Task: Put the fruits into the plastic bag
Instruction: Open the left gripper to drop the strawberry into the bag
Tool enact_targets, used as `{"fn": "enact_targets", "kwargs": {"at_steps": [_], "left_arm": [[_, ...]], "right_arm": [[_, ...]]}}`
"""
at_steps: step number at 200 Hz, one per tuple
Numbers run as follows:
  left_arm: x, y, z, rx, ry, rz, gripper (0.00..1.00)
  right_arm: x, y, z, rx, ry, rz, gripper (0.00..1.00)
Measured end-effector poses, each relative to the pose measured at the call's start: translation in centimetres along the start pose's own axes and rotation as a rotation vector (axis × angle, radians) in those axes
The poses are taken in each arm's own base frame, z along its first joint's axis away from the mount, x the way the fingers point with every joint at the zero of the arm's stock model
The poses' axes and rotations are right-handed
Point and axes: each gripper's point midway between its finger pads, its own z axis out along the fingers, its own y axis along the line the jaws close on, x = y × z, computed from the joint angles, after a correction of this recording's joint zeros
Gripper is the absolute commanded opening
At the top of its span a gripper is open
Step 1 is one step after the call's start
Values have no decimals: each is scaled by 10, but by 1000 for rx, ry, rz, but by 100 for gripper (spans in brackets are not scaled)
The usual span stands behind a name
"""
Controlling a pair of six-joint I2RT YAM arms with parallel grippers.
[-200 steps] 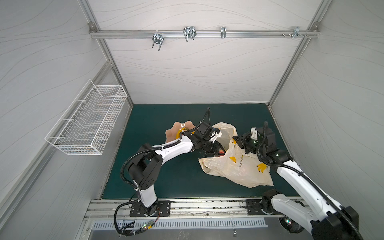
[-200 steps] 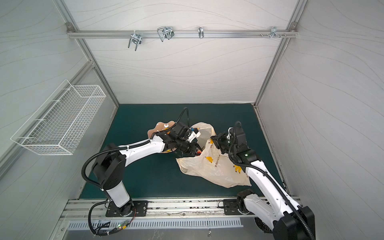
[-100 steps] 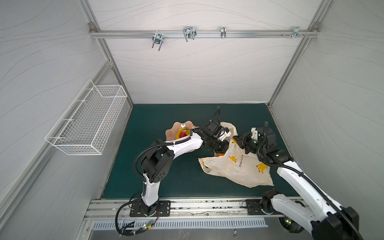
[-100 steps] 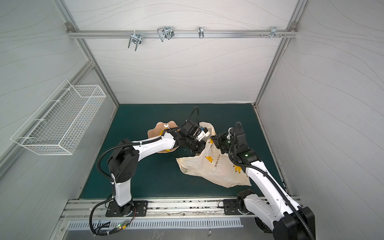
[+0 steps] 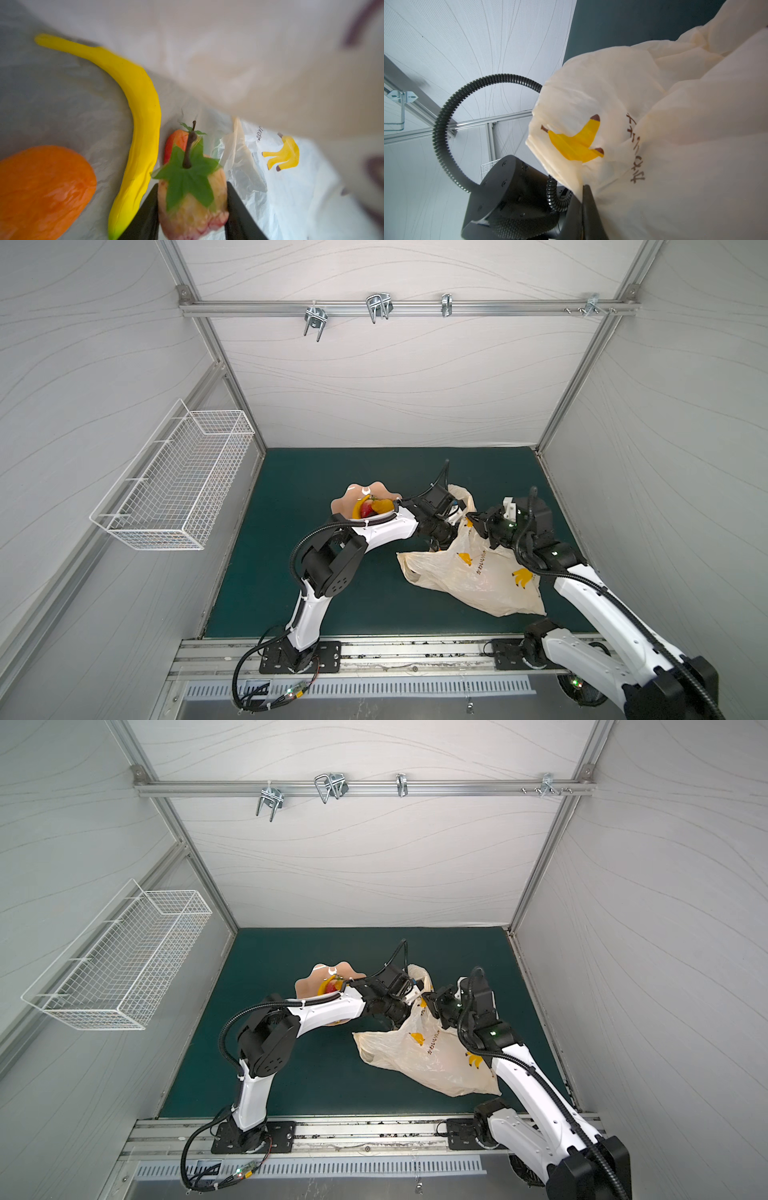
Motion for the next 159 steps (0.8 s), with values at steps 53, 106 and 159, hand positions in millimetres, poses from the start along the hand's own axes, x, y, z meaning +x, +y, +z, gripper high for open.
{"fn": "enact_targets", "kwargs": {"at_steps": [53, 106, 159], "left_arm": [[0, -3, 2, 1, 5, 5, 78], [2, 2, -3, -40, 3, 9, 79], [-2, 2, -30, -102, -58, 30, 75]], "right_arm": [[0, 1, 0, -3, -1, -1, 0], [0, 1, -1, -4, -3, -2, 0], [0, 2, -2, -8, -4, -4, 0]]}}
